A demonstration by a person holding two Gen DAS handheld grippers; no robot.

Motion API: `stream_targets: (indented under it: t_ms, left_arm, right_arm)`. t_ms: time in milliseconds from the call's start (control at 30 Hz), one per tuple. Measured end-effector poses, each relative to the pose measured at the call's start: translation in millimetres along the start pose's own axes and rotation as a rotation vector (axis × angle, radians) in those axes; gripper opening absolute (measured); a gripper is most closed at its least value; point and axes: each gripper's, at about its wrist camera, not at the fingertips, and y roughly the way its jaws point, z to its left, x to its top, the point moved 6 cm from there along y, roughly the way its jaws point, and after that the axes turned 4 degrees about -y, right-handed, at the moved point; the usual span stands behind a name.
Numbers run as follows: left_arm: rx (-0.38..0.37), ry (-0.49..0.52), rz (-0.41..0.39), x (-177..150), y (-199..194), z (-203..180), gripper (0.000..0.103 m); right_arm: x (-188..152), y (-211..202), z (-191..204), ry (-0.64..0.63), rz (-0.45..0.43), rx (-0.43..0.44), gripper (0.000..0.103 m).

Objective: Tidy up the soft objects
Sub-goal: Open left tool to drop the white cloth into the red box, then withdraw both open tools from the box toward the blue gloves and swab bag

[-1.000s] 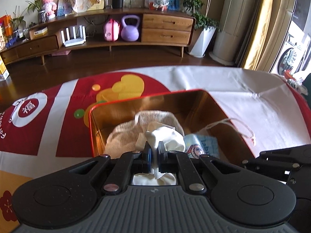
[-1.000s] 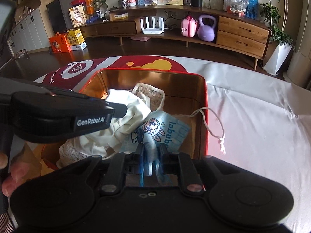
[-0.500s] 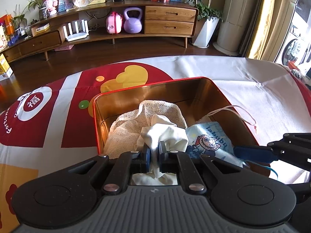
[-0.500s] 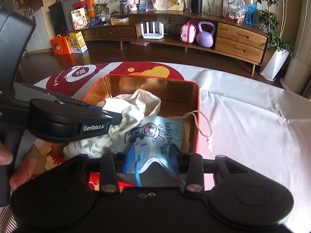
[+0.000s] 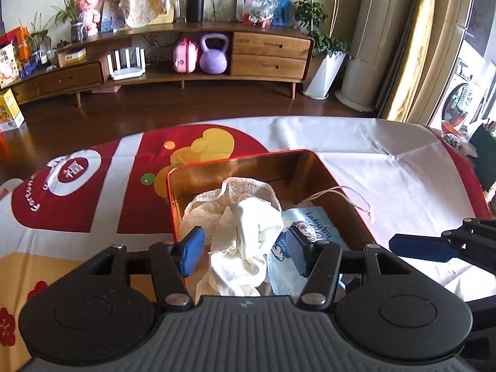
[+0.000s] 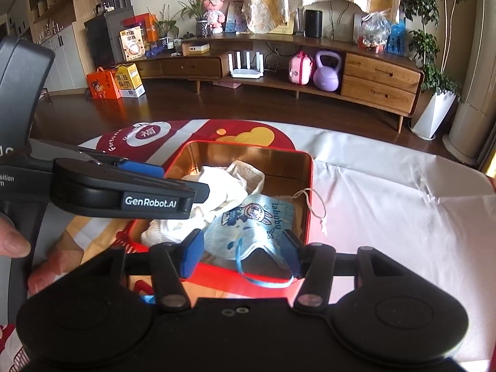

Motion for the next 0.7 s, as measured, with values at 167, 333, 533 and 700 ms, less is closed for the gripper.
stream_targets:
  t_ms: [167, 333, 533, 700]
  left_arm:
    - [0.009, 0.03, -0.025, -2, -28, -6, 0.058]
    - [-0.007, 0.034, -0.047, -6, -56, -9, 0.058]
    - [-0.024, 0.039, -0.064, -17, -87, -13, 0.058]
    - [-0.038, 0.037, -0.073, -27, -111, -16, 0.064]
  right_arm:
    - [2, -25, 8, 0.01, -0.019, 0.007, 0.062]
    - [0, -50, 16, -0.001, -0.045, 0.002, 0.065]
    - [-6, -79, 23, -0.003, -0.068, -0.006, 0.075]
    - [-15, -101, 26, 0.015, -0.086, -0.011, 0.085]
